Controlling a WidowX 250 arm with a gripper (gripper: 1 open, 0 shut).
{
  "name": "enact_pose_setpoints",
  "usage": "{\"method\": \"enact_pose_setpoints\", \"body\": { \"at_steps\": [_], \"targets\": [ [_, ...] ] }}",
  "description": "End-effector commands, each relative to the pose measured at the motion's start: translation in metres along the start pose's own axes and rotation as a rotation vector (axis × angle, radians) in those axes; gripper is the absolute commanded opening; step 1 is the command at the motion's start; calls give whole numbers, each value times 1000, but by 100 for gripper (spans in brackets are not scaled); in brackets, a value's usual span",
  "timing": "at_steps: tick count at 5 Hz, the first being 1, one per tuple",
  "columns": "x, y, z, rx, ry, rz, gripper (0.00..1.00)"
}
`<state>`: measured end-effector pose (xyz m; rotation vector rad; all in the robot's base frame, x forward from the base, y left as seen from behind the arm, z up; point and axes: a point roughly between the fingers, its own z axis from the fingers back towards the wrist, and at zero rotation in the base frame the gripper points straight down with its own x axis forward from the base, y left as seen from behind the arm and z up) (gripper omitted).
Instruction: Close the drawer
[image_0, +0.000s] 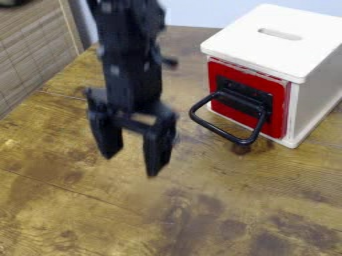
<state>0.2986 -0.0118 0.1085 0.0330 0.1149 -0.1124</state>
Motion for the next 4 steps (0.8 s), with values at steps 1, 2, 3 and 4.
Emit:
{"method": "enact_pose_setpoints", "body": {
  "at_steps": [1,2,3,4],
  "targets": [
    [-17,35,18,-2,-94,17,100],
    [-12,33,39,-48,-96,36,100],
    [1,11,47,-57,-101,68,100],
    [-1,-6,41,-34,-81,49,100]
  ]
}}
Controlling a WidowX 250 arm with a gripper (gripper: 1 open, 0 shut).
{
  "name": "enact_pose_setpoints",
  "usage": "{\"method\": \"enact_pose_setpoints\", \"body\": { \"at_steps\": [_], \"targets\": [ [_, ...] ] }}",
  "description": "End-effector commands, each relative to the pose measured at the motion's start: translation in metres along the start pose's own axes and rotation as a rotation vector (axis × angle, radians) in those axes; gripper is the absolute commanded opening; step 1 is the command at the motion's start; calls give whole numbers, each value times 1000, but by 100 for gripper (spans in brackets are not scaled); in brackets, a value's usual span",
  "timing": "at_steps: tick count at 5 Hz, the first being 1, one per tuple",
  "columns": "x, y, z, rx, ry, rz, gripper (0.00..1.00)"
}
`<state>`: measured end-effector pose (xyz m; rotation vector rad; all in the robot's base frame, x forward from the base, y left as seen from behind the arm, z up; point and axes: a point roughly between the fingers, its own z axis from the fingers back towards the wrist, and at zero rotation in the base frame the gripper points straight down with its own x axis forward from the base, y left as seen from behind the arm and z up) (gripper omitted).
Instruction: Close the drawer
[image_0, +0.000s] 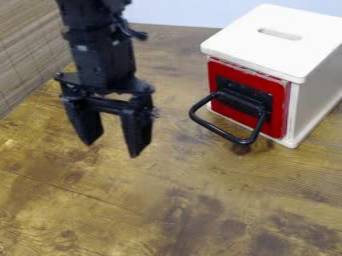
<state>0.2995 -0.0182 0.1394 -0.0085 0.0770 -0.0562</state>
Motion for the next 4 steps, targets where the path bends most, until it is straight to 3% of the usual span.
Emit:
{"method": "enact_pose_setpoints", "body": {
  "at_steps": [1,3,4],
  "targets": [
    [-2,3,2,31,-32,7,100],
    [-6,32,-12,42,-60,26,100],
    [-5,38,-7,24,-65,35,100]
  ]
}}
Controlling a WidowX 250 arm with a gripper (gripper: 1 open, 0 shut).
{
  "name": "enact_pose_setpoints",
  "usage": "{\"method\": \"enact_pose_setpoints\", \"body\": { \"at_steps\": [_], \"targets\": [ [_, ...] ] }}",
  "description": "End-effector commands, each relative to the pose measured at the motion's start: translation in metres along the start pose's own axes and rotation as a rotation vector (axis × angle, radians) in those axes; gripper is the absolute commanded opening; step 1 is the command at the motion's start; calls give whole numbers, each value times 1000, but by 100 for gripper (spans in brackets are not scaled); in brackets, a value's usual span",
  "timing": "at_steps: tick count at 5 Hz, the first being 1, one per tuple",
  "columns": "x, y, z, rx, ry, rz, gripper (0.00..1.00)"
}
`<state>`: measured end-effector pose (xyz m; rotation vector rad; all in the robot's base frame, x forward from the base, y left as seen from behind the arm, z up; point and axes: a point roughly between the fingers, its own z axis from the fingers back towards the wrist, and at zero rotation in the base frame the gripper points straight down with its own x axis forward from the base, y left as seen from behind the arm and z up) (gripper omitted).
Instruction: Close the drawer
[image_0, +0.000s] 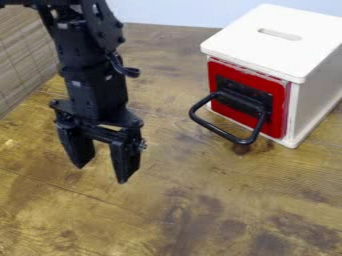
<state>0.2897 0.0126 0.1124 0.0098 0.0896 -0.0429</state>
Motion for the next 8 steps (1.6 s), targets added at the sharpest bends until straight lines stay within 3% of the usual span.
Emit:
{"method": "enact_pose_setpoints", "body": {
  "at_steps": [1,2,3,4,5,6,8],
  "targets": [
    [10,12,26,13,-80,16,100],
    [17,7,37,25,-85,-1,100],
    [17,-5,36,36,-69,-18,100],
    [18,-27,34,44,-57,-97,100],
    [22,-28,26,18,-53,-142,100],
    [29,-26,15,14,-33,-141,100],
    [58,-81,-4,43,-92,-249,100]
  ]
}}
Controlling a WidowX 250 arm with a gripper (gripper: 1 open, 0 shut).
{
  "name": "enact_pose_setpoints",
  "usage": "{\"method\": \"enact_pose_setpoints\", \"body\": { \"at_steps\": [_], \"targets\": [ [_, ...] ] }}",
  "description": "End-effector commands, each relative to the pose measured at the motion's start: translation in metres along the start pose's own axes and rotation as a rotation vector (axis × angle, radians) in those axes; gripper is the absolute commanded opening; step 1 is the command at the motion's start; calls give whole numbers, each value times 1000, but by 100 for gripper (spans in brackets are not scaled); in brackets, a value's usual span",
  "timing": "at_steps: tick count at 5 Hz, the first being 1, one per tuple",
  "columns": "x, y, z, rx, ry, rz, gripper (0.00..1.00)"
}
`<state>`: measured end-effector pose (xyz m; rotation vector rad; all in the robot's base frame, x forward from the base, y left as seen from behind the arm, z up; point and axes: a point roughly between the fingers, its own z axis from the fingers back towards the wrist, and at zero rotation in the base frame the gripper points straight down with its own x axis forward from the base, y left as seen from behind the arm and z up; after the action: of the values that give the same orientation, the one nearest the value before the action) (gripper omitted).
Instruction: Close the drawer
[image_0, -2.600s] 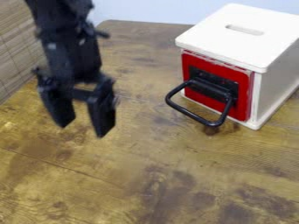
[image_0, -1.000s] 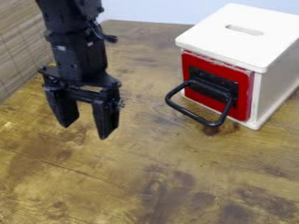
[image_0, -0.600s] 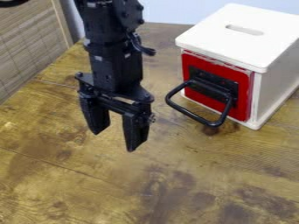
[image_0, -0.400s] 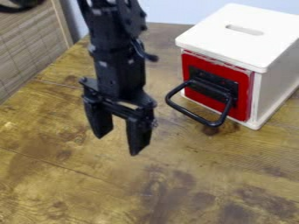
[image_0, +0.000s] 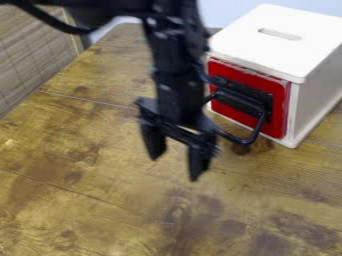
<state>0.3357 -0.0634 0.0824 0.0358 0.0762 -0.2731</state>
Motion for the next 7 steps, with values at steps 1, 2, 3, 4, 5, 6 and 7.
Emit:
{"method": "enact_pose_setpoints", "body": {
  "at_steps": [1,2,3,4,5,6,7],
  "targets": [
    [34,-19,23,38,-111,-106,100],
    [50,-13,20,59,-135,-165,100],
    [54,0,17,47,-139,-156,100],
    [56,8,16,36,-129,-157,100],
    [57,16,14,25,-121,-148,100],
    [60,24,1,16,-115,-68,100],
    [66,33,-7,5,-118,22,100]
  ]
}}
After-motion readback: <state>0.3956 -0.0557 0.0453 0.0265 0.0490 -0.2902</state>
